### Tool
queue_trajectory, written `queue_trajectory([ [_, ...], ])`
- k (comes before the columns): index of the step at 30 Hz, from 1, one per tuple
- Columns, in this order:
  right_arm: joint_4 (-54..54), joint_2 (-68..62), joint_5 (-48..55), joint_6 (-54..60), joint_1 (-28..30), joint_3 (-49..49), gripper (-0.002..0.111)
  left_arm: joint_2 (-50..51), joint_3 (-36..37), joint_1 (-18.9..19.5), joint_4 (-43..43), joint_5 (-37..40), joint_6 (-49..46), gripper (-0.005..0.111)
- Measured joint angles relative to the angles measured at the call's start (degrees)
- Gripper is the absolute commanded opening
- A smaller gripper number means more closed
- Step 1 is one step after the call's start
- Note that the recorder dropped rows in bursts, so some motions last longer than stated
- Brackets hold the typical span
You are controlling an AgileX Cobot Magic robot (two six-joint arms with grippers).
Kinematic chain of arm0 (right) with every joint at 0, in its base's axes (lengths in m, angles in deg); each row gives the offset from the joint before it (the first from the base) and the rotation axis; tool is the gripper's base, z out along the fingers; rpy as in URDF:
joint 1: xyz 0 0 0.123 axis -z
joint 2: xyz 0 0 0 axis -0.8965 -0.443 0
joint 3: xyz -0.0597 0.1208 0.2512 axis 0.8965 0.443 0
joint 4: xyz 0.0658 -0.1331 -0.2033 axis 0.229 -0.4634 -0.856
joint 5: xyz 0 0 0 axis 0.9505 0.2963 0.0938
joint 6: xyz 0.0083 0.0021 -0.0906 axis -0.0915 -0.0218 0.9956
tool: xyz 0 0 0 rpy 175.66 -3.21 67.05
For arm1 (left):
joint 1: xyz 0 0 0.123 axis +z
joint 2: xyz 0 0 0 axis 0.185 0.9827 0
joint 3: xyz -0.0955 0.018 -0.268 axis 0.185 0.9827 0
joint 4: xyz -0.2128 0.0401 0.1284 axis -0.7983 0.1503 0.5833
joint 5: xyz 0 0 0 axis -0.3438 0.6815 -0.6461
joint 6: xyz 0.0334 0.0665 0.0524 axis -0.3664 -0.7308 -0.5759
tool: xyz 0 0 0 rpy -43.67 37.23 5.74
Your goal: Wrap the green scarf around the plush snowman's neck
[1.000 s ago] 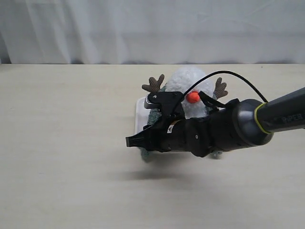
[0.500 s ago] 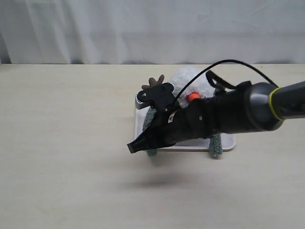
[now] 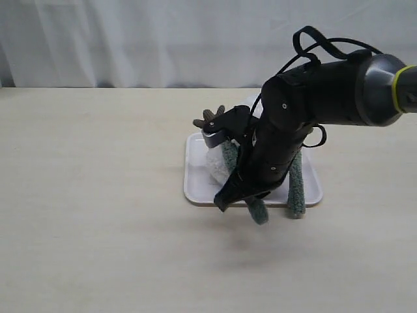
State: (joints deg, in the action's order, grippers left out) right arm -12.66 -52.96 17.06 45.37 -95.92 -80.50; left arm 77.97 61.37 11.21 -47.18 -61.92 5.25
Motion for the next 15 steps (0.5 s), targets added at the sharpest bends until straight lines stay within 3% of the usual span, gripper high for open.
queue_trajectory([
  [6, -10.09, 0.0, 4.41, -5.51, 0.0, -0.09, 0.004, 0.0, 0.0, 0.0, 0.0, 0.0, 0.0, 0.0],
  [15, -13.09, -0.36, -2.64, -7.83, 0.09, 0.59, 0.004, 0.0, 0.0, 0.0, 0.0, 0.0, 0.0, 0.0],
])
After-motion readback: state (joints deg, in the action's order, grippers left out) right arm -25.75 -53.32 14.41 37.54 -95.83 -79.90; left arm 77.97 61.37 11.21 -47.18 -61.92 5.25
